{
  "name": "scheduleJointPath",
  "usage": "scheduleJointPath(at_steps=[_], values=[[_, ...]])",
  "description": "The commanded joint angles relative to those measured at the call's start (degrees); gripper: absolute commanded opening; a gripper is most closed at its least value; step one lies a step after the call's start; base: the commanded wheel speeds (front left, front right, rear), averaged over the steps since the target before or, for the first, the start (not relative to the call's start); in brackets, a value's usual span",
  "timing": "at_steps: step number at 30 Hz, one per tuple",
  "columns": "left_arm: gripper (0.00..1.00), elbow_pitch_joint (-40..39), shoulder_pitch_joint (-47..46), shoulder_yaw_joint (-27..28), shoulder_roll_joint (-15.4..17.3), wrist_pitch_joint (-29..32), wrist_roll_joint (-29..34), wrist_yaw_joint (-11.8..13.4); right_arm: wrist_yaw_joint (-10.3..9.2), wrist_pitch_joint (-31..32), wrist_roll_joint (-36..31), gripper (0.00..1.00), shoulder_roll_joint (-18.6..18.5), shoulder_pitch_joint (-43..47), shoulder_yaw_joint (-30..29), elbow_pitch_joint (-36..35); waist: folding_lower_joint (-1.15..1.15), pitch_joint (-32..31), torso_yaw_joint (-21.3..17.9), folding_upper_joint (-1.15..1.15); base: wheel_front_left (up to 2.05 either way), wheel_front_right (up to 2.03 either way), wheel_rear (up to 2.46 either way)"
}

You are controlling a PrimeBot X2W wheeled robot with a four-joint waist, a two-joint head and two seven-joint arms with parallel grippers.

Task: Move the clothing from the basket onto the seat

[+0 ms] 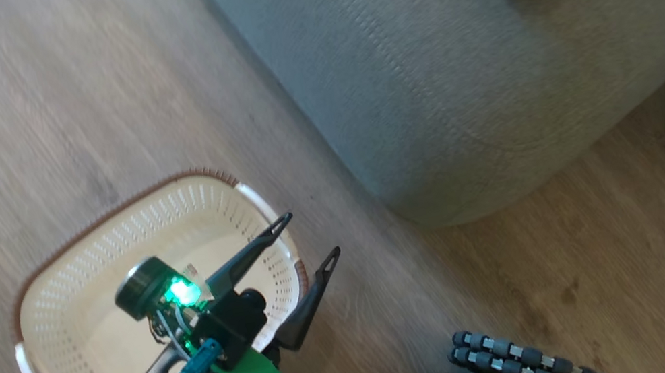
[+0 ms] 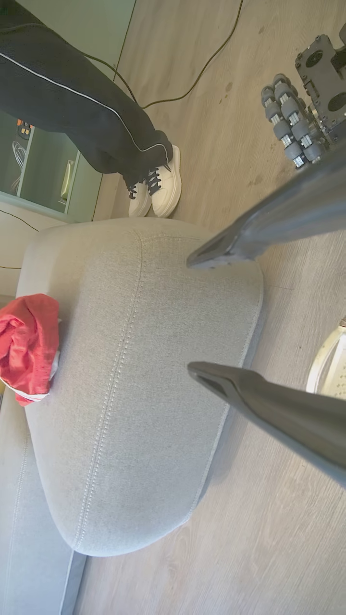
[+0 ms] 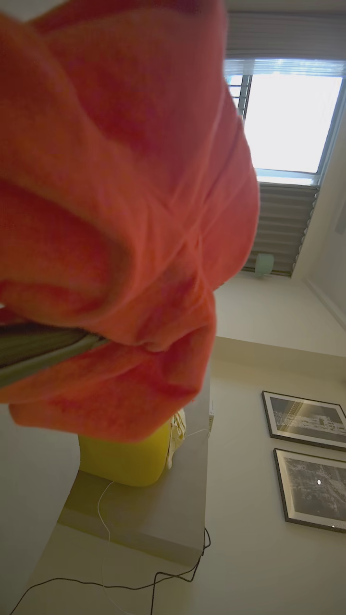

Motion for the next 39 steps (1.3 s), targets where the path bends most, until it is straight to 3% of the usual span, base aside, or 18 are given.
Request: scheduleJointPath(at_steps=[1, 6, 9, 15, 27, 31, 39], values=[[1.0, -2.4, -1.4, 1.3, 1.3, -0.3, 0.0, -0.1, -0.01, -0.4, 1.1, 0.0, -2.4, -3.8, -0.8, 0.8, -0.02, 2.7, 1.7, 0.0, 0.0, 0.0, 0.0], [1.0, -2.9, -2.4, 0.5, 2.9, -0.3, 0.0, -0.1, -0.01, -0.4, 3.5, 0.0, -5.0, -10.5, -3.4, 7.2, -0.02, 5.1, 3.0, 0.0, 0.0, 0.0, 0.0], [1.0, -3.5, -3.1, 0.4, 4.2, -0.3, -0.1, -0.1, -0.01, -0.4, 3.3, 0.0, -7.3, -15.9, -4.8, 14.8, -0.02, 7.3, 4.0, 0.0, 0.0, 0.0, 0.0], [1.0, -4.2, -4.8, -0.3, 5.7, -0.3, 0.0, -0.1, -0.01, -0.4, -0.3, 0.0, -10.1, -23.1, -6.5, 26.6, -0.02, 10.8, 5.8, 0.0, 0.0, 0.0, 0.0], [1.0, -4.2, -6.4, 0.7, 3.9, -0.3, -1.9, -0.1, -0.01, 5.0, -10.3, 0.0, -12.4, -29.4, -10.1, 48.2, -0.02, 13.4, 9.8, 0.0, 0.0, 0.0, 0.0], [1.0, -4.3, -7.1, 0.6, 3.2, -0.3, -1.9, -0.1, -0.01, 5.3, -14.9, 0.0, -13.5, -29.5, -10.6, 52.3, -0.02, 13.9, 11.1, 0.0, 0.0, 0.0, 0.0], [1.0, -4.0, -7.5, 0.8, 2.9, -0.3, -1.7, -0.1, -0.01, 4.8, -22.4, 0.0, -11.8, -30.3, -8.7, 56.0, -0.02, 14.1, 11.8, 0.0, 0.0, 0.0, 0.0]])
